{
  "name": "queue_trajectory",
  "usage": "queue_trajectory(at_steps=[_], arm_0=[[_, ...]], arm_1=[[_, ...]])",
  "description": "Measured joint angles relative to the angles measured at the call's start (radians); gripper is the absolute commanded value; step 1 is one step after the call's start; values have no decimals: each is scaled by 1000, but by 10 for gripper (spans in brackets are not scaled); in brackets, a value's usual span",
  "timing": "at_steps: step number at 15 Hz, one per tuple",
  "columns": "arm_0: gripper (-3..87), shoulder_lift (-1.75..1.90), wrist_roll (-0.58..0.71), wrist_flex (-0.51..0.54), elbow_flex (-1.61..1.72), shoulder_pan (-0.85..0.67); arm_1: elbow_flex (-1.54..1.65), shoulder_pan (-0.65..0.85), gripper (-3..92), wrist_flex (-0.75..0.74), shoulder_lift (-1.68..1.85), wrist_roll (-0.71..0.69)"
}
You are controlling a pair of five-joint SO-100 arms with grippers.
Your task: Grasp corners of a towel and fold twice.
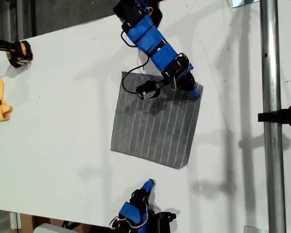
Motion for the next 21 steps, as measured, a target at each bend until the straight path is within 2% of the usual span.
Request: queue_trajectory(at_steps=[1, 2, 5, 6, 8, 10, 12, 15, 17, 21], arm_0=[[12, 0, -8, 0, -2, 0], [9, 0, -17, 6, -8, 0], [15, -5, -49, 37, -49, 8], [6, -35, -67, 40, -86, 15], [7, -337, -89, 34, -311, 38], [18, -825, -40, 48, -718, 69], [73, -1289, 40, 60, -1127, 118], [159, -1790, 81, 129, -1606, 212], [256, -1950, 117, 160, -1775, 268], [380, -1968, 293, 204, -1787, 293]], arm_1=[[0, -5, 142, -9, -28, 5], [0, -5, 71, -11, -34, 20], [-5, -5, 43, -25, -34, 46], [-5, -5, -2, -31, -34, 46], [0, -5, -2, -57, -34, 48], [0, -5, -2, -61, -34, 44], [0, -5, -2, -63, -34, 44], [0, -5, -2, -66, -34, 37], [0, -5, -2, -66, -34, 32], [0, -5, -2, -66, -31, 26]])
